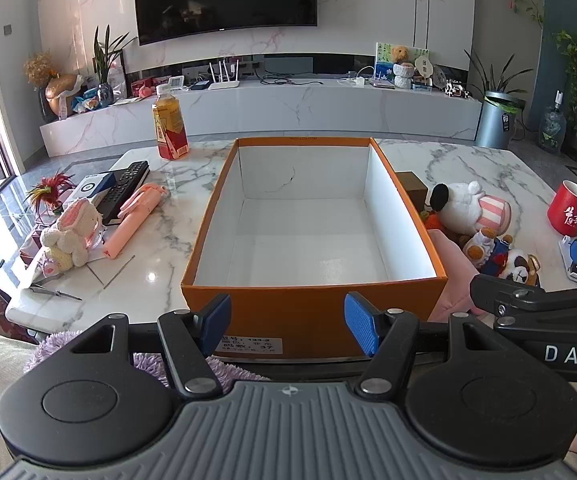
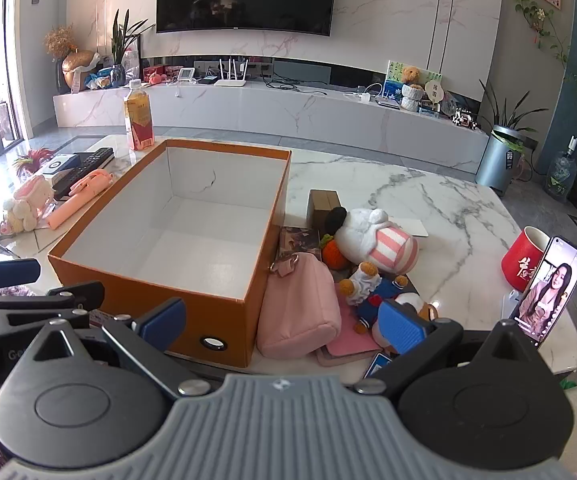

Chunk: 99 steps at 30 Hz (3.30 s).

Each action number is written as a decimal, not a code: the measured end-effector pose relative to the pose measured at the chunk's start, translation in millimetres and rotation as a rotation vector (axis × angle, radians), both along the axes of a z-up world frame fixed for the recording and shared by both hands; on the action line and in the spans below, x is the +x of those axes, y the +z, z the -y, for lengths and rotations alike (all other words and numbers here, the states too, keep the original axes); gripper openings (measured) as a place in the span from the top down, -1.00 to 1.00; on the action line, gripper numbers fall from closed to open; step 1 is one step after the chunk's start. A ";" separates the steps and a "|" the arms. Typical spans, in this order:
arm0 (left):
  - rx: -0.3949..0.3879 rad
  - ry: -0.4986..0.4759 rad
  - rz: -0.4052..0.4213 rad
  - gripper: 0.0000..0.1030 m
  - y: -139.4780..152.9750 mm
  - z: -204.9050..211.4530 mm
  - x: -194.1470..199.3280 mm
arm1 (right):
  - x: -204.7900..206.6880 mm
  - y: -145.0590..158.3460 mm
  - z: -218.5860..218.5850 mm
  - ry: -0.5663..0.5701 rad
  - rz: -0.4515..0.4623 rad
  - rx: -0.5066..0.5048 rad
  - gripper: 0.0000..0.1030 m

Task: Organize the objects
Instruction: 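Move the left tool toward the plush toys beside the box, then grasp the white plush dog in striped cup with the left tool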

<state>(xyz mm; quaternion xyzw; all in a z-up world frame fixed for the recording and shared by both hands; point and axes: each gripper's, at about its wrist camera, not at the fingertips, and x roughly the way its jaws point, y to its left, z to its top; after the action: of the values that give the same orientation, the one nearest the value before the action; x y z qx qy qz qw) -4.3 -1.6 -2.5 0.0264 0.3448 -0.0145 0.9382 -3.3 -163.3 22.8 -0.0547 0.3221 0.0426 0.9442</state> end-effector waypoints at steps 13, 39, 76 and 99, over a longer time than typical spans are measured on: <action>0.010 -0.015 -0.009 -0.42 -1.6 3.4 1.0 | 0.5 -2.7 0.5 -0.004 -0.011 -0.002 -0.98; -0.087 -0.378 -0.018 -0.24 8.4 63.8 47.1 | 51.4 -27.1 103.7 -0.092 -0.101 0.129 -0.40; -0.549 -0.024 -0.481 -0.83 -78.7 165.2 242.2 | 216.6 -87.0 190.7 -0.091 -0.189 0.221 0.53; -0.329 -0.280 -0.232 -0.56 -19.2 162.8 198.5 | 161.3 -55.3 187.3 0.005 -0.174 0.209 0.49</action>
<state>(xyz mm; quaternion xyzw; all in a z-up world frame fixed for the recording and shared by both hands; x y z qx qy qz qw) 194.2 -164.4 -21.6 -0.0812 0.4363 -0.2034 0.8727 158.0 -350.6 -32.5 0.0471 0.3966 0.0829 0.9130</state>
